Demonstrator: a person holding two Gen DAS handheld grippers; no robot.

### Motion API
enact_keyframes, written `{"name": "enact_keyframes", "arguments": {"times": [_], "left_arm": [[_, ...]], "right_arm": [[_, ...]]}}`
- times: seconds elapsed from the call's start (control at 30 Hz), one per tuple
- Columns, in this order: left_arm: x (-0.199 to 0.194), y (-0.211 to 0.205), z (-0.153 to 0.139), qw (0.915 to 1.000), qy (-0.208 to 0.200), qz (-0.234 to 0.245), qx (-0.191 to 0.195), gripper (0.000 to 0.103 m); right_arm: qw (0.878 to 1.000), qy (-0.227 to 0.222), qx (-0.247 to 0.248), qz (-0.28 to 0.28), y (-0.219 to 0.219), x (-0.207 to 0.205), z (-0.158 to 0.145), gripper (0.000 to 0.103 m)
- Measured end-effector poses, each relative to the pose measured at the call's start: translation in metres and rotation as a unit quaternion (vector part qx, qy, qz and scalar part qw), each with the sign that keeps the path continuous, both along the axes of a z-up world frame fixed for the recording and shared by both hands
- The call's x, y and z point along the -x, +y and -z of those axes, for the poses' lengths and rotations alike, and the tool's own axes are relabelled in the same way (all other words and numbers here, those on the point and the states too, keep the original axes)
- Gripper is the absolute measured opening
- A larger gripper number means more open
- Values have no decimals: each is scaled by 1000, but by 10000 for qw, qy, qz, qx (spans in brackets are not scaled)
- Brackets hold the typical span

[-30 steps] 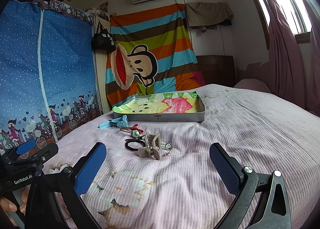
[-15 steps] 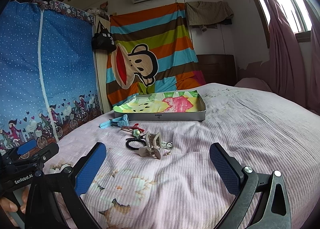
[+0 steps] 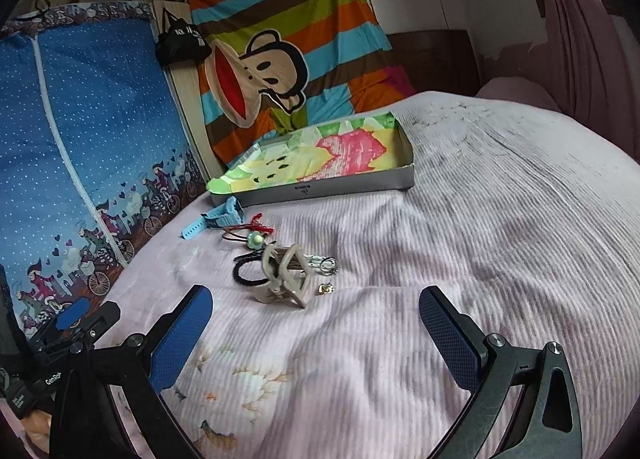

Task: Organize jewelry
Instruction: 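Grasp the beige plastic clip with the right tool while the left tool grasps the black hair tie, then drop the beige clip in the silver tray with the right tool while the left drops the hair tie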

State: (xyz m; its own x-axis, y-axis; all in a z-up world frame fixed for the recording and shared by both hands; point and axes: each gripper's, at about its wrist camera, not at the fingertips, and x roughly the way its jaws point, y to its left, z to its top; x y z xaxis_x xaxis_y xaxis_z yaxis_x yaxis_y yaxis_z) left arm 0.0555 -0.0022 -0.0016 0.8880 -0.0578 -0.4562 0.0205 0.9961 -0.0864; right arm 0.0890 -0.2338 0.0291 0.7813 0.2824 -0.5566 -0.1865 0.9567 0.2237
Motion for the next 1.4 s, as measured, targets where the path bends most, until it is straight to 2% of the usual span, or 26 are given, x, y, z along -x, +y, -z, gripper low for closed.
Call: {"name": "enact_keyframes", "arguments": {"times": [0.17, 0.3, 0.33, 0.43, 0.57, 0.7, 0.77, 0.87, 1.1, 1.2, 1.3, 1.4], "left_arm": [[-31, 2, 2, 9985, 385, 297, 269, 100], [-62, 4, 0, 9950, 704, 590, 381, 99], [-67, 4, 0, 9942, 750, 648, 409, 99], [-85, 4, 0, 9896, 918, 950, 565, 94], [-109, -4, 2, 9799, 1207, 1427, 698, 77], [-127, -14, 13, 9694, 1500, 1782, 778, 52], [-135, -18, 20, 9638, 1650, 1919, 843, 44], [-145, -25, 27, 9581, 1805, 2054, 852, 31], [-168, -35, 38, 9500, 2178, 2062, 869, 21], [-175, -37, 44, 9488, 2290, 1984, 893, 14], [-177, -35, 47, 9492, 2312, 1923, 929, 4], [-172, -31, 44, 9488, 2221, 1981, 1055, 2]], "right_arm": [[9988, 270, 92, -397, -1, -25, 1, 103], [9957, 549, -157, -727, 1, -48, 4, 103], [9950, 610, -193, -771, 2, -53, 5, 101], [9931, 713, -231, -900, 9, -66, 8, 84], [9918, 701, -293, -1030, 17, -76, 14, 61], [9891, 823, -420, -1144, 23, -86, 24, 47], [9875, 909, -476, -1194, 25, -89, 28, 37], [9874, 926, -433, -1211, 27, -92, 31, 31], [9865, 1135, -317, -1138, 30, -96, 40, 21], [9849, 1202, -451, -1159, 29, -97, 42, 10], [9854, 1140, -513, -1156, 27, -94, 41, 9], [9856, 1028, -708, -1145, 22, -88, 36, 6]]}}
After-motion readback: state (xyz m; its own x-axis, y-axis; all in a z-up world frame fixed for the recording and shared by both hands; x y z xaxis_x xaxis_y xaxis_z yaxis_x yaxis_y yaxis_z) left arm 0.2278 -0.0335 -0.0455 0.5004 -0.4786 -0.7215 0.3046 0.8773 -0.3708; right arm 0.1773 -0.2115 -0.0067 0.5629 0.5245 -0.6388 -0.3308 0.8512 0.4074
